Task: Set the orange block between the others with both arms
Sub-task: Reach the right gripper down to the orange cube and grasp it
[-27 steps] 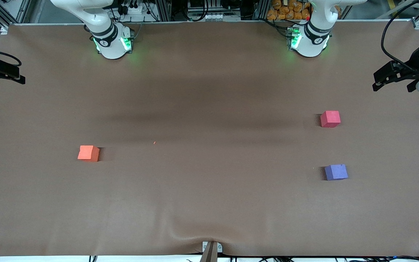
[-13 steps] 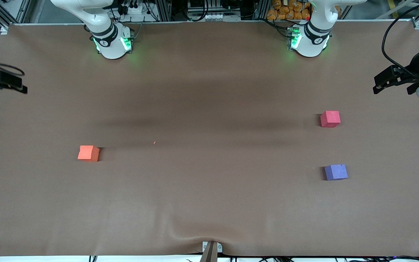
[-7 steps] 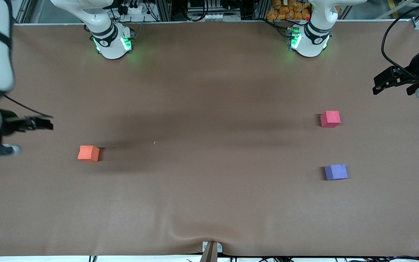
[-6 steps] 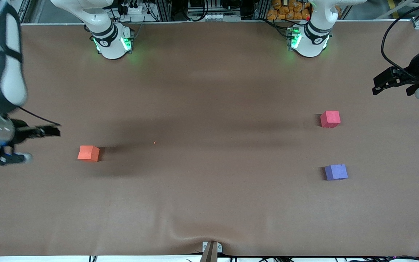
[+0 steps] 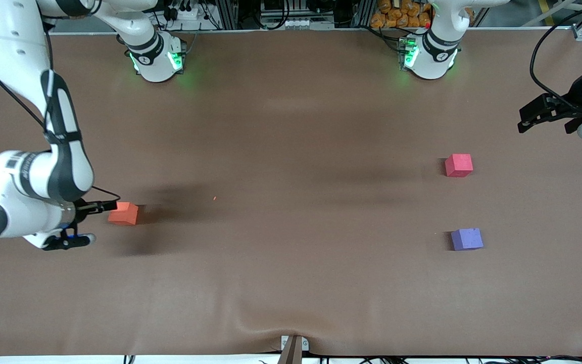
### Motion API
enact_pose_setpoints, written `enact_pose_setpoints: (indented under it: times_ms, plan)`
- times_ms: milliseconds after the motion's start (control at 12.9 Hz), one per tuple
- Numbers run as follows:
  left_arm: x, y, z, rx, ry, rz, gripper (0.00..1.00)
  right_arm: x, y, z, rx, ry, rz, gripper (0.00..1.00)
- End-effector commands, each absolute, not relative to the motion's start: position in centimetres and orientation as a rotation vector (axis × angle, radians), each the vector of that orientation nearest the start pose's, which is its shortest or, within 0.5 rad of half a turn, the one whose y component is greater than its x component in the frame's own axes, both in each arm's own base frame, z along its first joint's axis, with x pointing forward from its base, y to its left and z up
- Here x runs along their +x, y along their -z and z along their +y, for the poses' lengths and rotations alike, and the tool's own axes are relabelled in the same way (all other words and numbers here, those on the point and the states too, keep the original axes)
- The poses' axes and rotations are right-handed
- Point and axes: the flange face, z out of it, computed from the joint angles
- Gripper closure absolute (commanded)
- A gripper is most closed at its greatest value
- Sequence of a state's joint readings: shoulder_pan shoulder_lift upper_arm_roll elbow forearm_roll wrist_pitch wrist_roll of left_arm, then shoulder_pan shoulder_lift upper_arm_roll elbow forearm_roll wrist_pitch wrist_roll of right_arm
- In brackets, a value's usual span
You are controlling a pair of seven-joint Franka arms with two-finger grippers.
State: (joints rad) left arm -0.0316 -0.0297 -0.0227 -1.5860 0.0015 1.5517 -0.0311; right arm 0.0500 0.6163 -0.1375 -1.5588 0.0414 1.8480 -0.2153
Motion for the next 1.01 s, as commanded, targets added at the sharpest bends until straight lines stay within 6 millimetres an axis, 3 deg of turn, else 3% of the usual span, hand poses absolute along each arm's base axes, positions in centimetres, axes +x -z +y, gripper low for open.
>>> enact_pose_setpoints:
  times_ms: [0,467,933]
  plan:
    - [54.5,-63.5,-3.3,-3.147,-0.008,0.017,0.0,66.3,-24.7,-4.6,-3.095,-0.499,-0.22,0.0]
    - [54.7,-63.2,-3.9,-3.148,-0.015,0.034,0.0,66.5,-22.6,-4.0,-3.059,-0.45,-0.162,0.0]
    - [54.9,-62.8,-3.8,-3.145,-0.024,0.044,0.0,65.3,-19.9,-3.9,-3.007,-0.455,-0.091,0.0]
